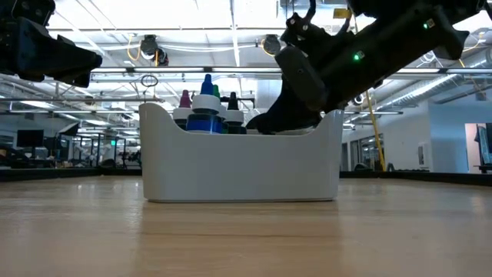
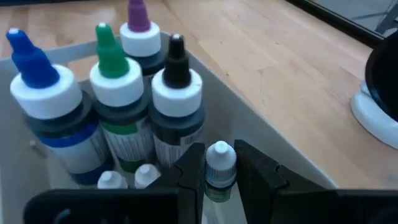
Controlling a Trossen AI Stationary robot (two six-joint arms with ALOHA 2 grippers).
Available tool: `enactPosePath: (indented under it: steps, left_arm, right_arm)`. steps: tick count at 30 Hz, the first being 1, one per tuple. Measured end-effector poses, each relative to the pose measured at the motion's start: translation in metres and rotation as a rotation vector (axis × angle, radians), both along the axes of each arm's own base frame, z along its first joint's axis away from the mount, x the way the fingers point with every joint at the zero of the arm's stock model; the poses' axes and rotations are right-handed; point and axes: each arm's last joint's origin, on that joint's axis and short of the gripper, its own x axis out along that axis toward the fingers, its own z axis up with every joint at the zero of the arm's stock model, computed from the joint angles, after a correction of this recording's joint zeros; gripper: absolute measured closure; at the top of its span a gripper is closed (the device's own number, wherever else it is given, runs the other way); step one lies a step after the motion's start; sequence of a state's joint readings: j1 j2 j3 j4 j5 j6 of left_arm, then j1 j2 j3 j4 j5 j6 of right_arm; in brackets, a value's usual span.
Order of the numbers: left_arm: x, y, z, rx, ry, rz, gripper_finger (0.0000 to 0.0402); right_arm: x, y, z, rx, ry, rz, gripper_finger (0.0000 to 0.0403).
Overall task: Pick & Place food coloring
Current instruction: Put the small green food coloring bottle into the gray bin
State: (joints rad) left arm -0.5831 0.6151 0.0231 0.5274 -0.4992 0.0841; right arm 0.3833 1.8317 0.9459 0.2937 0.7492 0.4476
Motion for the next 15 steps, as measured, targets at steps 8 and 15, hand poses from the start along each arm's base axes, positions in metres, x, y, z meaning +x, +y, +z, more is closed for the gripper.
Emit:
enactPosePath:
  steps: [8,15]
  left_arm:
    - [0.0000,0.0000,0.0000,0.000,0.000,0.000,0.0339]
    - [0.0000,0.0000,0.0000,0.001,0.000,0.000,0.0339]
  right_arm:
    - [-0.0007,-0.0006,-0.0009,-0.002,0.009,-0.007,0.0342]
    - [-0.0006,-0.0008,-0.0009,-0.001,0.009,-0.008,0.0342]
